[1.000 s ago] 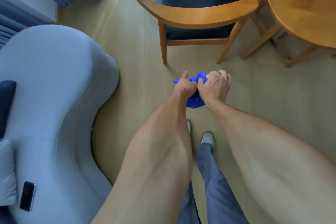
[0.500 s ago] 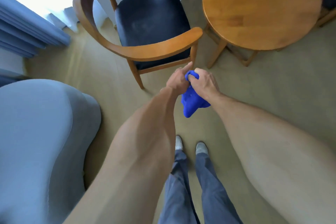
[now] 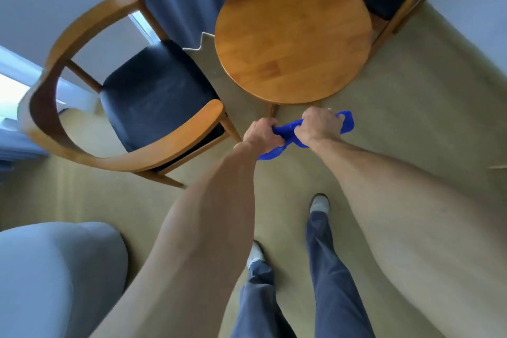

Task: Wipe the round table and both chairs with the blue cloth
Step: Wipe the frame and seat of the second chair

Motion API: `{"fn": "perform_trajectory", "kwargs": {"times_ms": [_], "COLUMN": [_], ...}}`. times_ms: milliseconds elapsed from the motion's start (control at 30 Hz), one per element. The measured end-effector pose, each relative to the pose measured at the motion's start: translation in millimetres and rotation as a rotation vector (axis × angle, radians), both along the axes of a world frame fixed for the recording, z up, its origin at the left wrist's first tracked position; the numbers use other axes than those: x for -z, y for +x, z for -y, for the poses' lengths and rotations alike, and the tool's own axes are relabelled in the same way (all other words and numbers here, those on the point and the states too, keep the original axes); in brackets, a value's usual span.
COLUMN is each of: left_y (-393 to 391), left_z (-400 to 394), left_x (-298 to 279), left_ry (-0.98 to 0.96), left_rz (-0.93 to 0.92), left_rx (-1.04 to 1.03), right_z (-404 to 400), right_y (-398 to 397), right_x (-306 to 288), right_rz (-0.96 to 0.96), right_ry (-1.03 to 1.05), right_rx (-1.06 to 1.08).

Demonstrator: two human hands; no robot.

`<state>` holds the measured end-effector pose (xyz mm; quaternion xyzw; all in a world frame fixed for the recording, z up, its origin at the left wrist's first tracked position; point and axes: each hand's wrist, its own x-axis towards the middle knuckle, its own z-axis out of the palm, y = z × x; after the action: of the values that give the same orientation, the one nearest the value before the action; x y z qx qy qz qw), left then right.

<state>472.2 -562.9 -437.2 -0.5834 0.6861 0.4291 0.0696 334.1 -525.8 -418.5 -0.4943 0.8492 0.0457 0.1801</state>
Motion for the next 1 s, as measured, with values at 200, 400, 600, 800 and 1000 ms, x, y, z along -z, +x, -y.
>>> {"fn": "perform_trajectory", "kwargs": {"times_ms": [200,400,600,800,1000], "left_y": [-81,-155,-195,-227,-223], "left_z": [64,125,198,283,305], "left_x": [4,-3,4,66,139], "left_ry": [0.113,0.114,0.116,-0.182,-0.143], "left_rz": [0.078,0.097,0.140,0.161,0.449], "left_rx": [0.026,-0.152,-0.156,-0.310,-0.513], "right_z": [52,126,209,301,318], "right_y": [-108,-186,-230,-255,-251], "right_x": [1,3,9,70,149], "right_rz": [0.096,0.281,0.113,-0.003,0.123], "right_ry": [0.034,0.036,0.068,-0.095,0.032], "right_rx": [0.016,0.075,0.002,-0.094,-0.037]}}
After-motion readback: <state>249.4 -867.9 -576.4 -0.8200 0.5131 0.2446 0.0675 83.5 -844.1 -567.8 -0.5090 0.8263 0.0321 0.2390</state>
